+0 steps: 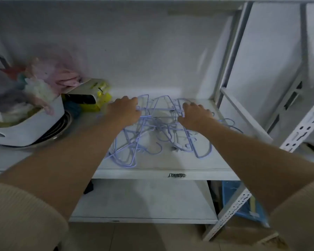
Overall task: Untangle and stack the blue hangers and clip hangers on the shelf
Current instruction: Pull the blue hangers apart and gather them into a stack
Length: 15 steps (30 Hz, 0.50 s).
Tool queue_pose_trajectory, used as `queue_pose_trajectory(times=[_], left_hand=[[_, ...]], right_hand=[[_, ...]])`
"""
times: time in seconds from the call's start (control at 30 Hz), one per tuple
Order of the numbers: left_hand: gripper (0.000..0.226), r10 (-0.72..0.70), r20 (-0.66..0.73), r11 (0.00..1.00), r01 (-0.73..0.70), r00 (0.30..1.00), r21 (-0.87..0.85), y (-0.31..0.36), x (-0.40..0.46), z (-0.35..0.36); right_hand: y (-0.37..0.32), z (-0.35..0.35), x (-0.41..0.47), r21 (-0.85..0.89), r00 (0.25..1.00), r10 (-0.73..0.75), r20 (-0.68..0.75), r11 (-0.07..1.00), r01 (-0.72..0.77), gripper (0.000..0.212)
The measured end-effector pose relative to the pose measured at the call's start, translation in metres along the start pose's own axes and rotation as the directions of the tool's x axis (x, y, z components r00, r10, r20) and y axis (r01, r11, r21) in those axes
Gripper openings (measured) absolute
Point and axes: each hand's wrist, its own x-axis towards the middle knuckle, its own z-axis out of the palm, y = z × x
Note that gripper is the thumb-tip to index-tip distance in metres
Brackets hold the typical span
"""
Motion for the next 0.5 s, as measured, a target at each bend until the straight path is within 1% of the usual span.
queue_pose_trajectory(times=[0.03,0.1,0.17,0.27,0.37,0.5], left_hand=[[0.037,-0.013,0.030,1.000,0.012,0.999,0.019,-0.001,0.002,0.005],[0.034,-0.018,0.046,1.000,0.017,0.999,0.020,-0.008,0.014,0.021],[0.032,-0.043,0.064,0.999,0.043,0.997,0.002,-0.011,0.021,0.034],[0.040,-0.060,0.096,0.998,0.063,0.994,-0.024,-0.010,0.032,0.044],[0.038,-0.069,0.117,0.997,0.072,0.991,-0.016,-0.010,0.038,0.050],[0.036,-0.102,0.139,0.995,0.101,0.985,0.019,-0.014,0.045,0.053]], right_hand=[[0.000,0.004,0.003,-0.014,1.000,0.004,0.022,1.000,-0.003,0.049],[0.001,0.014,0.016,-0.028,0.999,-0.016,0.039,0.999,0.017,0.049],[-0.004,0.022,0.027,-0.005,0.996,-0.040,0.077,0.999,0.040,0.051],[-0.016,0.034,0.040,0.024,0.984,-0.079,0.159,0.997,0.076,0.051],[-0.031,0.048,0.047,0.046,0.967,-0.140,0.211,0.990,0.133,0.053],[-0.049,0.059,0.053,0.084,0.962,-0.177,0.209,0.983,0.163,0.033]])
